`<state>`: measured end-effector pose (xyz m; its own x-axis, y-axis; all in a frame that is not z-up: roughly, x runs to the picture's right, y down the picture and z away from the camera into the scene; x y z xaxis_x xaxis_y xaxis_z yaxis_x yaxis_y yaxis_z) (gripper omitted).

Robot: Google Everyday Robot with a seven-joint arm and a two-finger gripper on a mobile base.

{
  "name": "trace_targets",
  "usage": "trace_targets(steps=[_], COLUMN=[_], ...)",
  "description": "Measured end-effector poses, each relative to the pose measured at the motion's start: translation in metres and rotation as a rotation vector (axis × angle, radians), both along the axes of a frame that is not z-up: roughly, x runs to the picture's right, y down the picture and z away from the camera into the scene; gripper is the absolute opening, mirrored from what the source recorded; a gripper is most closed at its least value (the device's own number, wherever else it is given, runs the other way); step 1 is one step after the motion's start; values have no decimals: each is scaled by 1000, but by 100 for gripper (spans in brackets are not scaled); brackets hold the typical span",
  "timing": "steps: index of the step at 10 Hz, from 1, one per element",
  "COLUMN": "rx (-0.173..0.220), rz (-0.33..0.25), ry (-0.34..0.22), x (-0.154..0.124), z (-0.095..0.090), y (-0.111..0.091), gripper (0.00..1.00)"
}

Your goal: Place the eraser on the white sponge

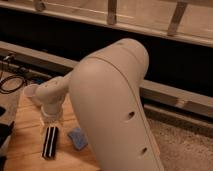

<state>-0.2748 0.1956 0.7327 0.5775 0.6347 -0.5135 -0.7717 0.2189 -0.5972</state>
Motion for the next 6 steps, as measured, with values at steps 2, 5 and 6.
trace_targets(steps=[2,5,6], rx=[-5,9,12], rz=[-8,-38,-44], ry=[8,51,72], x=[0,0,3], z=[1,7,12], y=[2,7,10], gripper=[65,65,65])
